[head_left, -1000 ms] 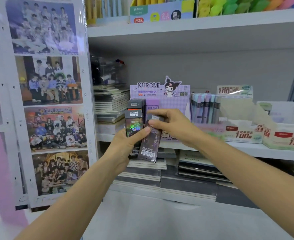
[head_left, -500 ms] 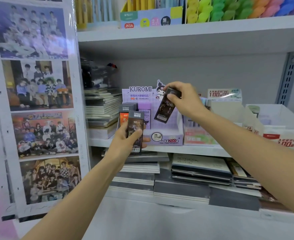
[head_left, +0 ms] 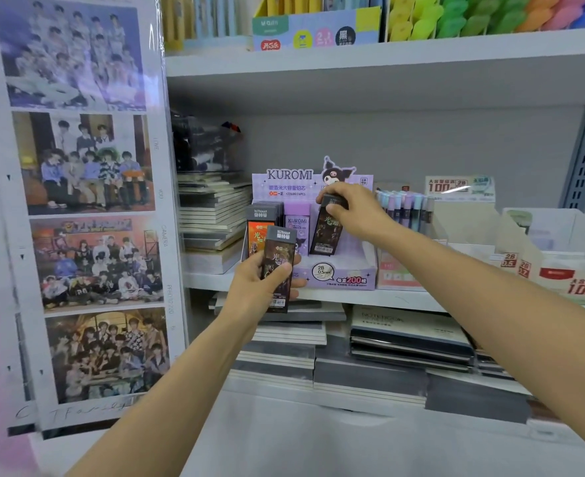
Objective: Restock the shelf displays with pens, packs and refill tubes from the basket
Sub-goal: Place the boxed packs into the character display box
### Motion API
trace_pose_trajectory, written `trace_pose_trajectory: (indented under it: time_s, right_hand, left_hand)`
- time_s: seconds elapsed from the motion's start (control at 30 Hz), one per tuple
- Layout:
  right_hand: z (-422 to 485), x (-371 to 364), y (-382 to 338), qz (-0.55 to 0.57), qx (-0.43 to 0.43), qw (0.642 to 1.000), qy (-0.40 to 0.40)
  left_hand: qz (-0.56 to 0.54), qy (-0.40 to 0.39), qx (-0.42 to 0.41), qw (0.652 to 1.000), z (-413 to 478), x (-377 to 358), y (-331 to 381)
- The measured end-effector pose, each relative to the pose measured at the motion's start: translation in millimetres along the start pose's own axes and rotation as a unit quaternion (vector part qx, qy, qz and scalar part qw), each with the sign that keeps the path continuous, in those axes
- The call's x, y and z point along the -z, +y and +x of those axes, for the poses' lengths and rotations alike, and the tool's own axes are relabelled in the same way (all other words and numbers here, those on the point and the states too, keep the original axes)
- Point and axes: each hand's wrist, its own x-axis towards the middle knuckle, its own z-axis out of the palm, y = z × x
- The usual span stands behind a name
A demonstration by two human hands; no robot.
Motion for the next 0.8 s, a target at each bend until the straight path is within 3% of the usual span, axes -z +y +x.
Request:
trace_pose_trajectory:
  time_s: [0.1, 0.33, 0.5, 0.7, 0.8]
  right_hand:
    - [5.0, 3.7, -3.8, -0.024, -0.004, 0.999, -0.038]
    - [5.3, -9.7, -1.5, 0.029, -0.035, 0.999, -0.02]
    - [11.2, -12.2, 1.2, -0.027, -0.037, 0.998, -0.042]
    - [6.5, -24.7, 0.7, -0.045, 0.003, 0.992, 0.12]
    - [4.9, -29.8, 6.2, -0.097, 0.002, 0.987, 0.125]
  left_hand:
    - [-0.017, -0.007, 0.004, 1.0, 0.0, 0.3, -0.1]
    - [-0.02, -0.011, 0.009, 1.0, 1.8, 1.5, -1.5]
    - [-0.012, -0.01, 0.007, 1.0, 3.5, 1.1, -1.7]
    - [-0.009, -0.019, 0.009, 1.0, 3.5, 2.9, -0.6]
    - [-0.009, -0.022, 0.012, 1.0, 3.8, 3.6, 0.4]
